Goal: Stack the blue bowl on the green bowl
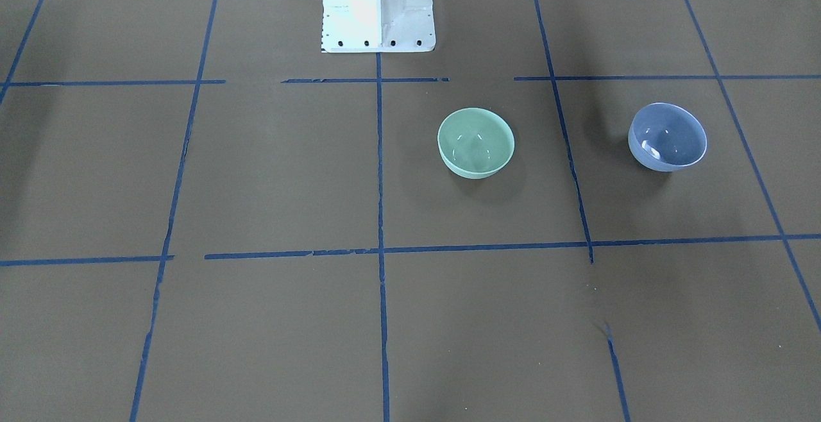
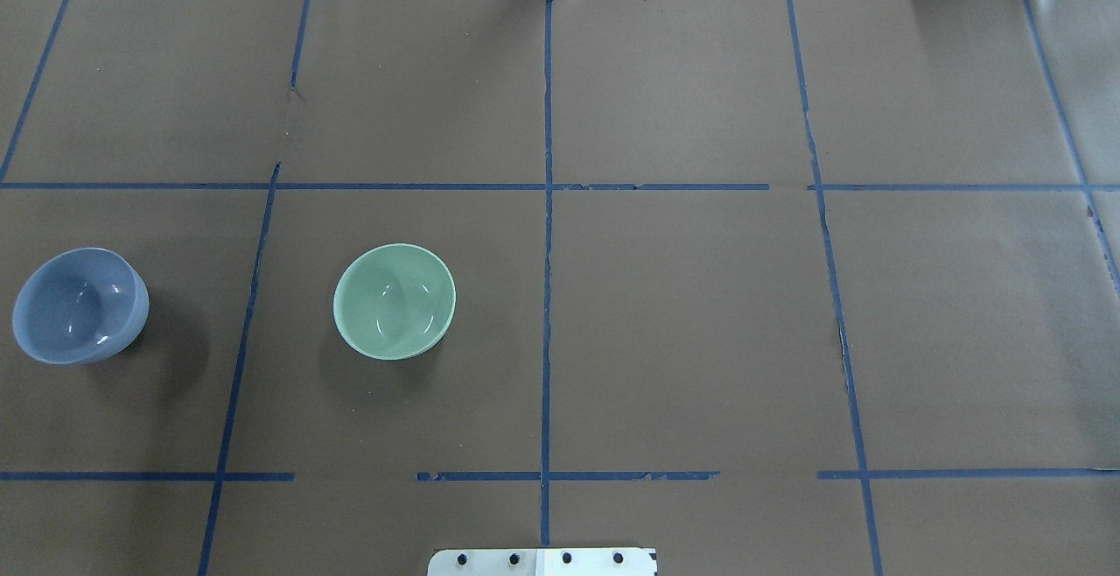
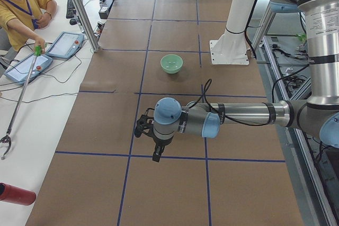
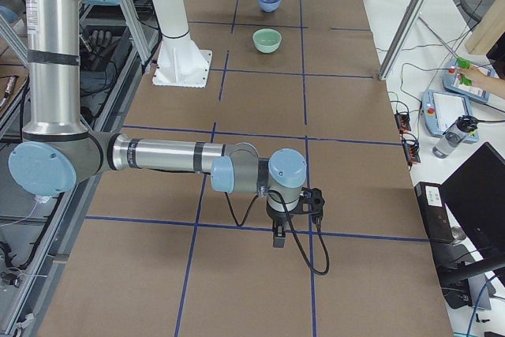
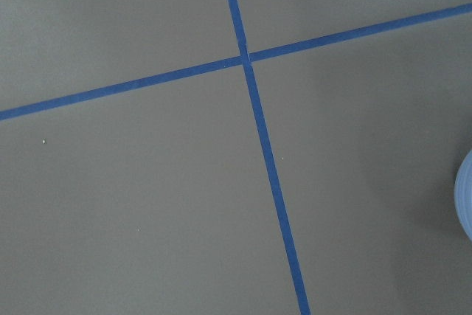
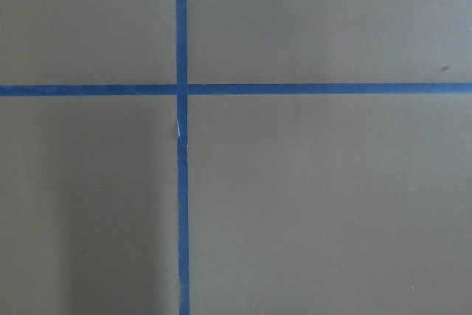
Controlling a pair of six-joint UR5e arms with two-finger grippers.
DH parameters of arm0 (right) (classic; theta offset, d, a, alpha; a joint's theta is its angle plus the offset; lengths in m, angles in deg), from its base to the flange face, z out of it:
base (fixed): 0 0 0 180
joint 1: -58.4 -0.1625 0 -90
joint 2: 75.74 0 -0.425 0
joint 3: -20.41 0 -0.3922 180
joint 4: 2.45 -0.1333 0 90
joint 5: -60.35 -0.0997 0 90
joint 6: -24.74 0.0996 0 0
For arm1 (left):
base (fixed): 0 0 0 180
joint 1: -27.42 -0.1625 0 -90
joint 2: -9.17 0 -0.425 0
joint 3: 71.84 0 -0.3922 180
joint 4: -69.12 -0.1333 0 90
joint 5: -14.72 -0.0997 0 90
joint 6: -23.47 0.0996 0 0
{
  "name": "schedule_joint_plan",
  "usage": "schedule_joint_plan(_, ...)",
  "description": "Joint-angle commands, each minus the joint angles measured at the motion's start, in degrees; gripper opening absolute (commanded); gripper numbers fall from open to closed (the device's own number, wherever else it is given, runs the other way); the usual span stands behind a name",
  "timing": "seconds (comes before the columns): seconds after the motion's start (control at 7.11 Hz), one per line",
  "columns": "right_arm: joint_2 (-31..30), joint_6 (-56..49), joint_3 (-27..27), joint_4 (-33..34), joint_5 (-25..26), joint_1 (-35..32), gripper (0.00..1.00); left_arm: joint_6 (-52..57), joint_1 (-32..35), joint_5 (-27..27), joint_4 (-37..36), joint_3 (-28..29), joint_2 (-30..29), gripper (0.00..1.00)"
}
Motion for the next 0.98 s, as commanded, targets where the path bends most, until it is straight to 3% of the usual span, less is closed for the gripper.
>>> schedule_joint_plan(0.0, 0.00, 0.00, 0.00, 0.00, 0.01, 0.00, 1.00, -12.99, -5.45, -0.58, 8.18, 0.36, -0.15, 1.00)
schedule_joint_plan(0.14, 0.00, 0.00, 0.00, 0.00, 0.01, 0.00, 1.00, -22.36, -9.76, -0.94, 13.29, 0.46, -0.15, 1.00)
schedule_joint_plan(0.42, 0.00, 0.00, 0.00, 0.00, -0.08, 0.00, 1.00, -40.04, -19.78, -7.32, 22.08, 0.54, 0.28, 1.00)
schedule_joint_plan(0.84, 0.00, 0.00, 0.00, 0.00, -0.08, 0.00, 1.00, -52.39, -29.81, -12.26, 25.73, 1.07, 0.64, 1.00)
